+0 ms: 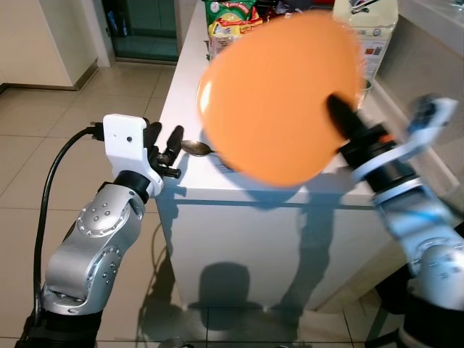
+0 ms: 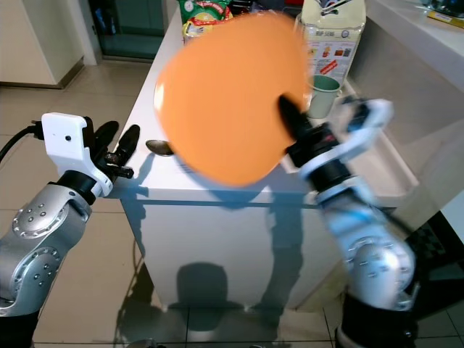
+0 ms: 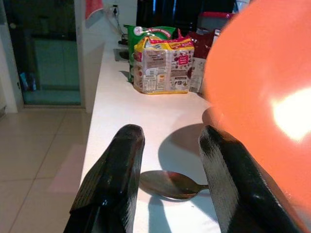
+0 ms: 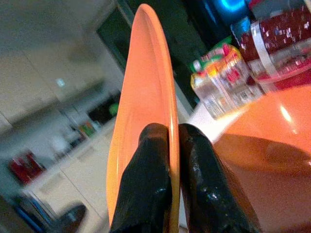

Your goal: Setting the table

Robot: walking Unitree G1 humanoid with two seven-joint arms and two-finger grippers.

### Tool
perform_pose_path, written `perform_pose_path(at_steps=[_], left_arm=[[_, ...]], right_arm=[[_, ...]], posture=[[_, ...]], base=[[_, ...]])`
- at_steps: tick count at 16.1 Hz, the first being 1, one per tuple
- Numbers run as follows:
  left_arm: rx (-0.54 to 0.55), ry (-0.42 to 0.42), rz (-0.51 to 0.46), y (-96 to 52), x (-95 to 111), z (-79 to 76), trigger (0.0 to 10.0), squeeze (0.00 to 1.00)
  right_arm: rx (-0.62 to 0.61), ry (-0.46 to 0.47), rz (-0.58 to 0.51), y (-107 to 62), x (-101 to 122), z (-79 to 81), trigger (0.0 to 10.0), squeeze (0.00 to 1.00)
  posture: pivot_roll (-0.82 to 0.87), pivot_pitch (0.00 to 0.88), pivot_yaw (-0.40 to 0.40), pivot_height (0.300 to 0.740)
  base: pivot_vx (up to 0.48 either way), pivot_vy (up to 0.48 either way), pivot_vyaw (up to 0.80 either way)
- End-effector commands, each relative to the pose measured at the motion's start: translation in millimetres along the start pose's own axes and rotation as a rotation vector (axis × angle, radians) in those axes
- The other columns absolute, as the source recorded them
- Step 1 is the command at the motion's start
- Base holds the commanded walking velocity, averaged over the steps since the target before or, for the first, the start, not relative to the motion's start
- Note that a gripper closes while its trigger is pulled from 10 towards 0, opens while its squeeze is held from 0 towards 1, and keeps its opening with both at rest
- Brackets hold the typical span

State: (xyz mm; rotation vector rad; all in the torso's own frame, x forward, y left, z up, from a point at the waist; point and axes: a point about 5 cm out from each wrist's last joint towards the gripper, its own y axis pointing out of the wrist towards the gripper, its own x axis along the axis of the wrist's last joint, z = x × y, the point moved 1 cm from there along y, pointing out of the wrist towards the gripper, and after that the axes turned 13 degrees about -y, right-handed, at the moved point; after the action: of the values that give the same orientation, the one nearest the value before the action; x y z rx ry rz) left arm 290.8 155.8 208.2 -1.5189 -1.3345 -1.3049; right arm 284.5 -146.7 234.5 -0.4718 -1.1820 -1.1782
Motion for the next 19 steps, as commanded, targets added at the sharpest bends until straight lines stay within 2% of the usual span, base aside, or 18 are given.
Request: perform_pose_path(at_steps=[1,4,8,11,16,19], left_arm=[[0.037,0.013,0.010,-0.5,-3,3.9,10.0,0.00],[0.035,0.029,0.026,-1.4,-8,2.0,10.0,0.00],[0.018,0.037,0.047,-2.8,-12,-4.3,10.0,0.00],[0.014,0.049,0.051,-2.0,-13,-2.7,10.0,0.00],[-0.012,0.064,0.054,0.4,-15,-13.0,10.0,0.00],[-0.013,0.059,0.042,4.4,-13,-11.9,10.0,0.00]], right_arm=[[-0.014,-0.091,-0.031,-1.9,6,4.4,10.0,0.00],[-0.014,-0.147,-0.019,-1.5,4,7.7,10.0,0.00],[-0.038,-0.150,-0.027,-2.5,4,4.2,10.0,0.00],[-0.054,-0.162,-0.011,-4.1,-2,4.4,10.0,0.00],[-0.074,-0.173,0.000,-5.3,-5,-2.9,10.0,0.00],[-0.071,-0.198,0.006,-4.4,-7,-1.1,10.0,0.00]], posture=[[0.04,0.000,-0.038,0.740],[0.04,0.000,-0.040,0.740],[0.05,0.000,-0.043,0.740],[0.03,0.000,-0.033,0.740],[0.04,0.000,-0.042,0.740],[0.03,0.000,-0.035,0.740]], base=[[0.000,0.000,0.00],[0.000,0.000,0.00],[0.000,0.000,0.00],[0.000,0.000,0.00],[-0.316,0.000,0.00],[-0.334,0.000,0.00]])
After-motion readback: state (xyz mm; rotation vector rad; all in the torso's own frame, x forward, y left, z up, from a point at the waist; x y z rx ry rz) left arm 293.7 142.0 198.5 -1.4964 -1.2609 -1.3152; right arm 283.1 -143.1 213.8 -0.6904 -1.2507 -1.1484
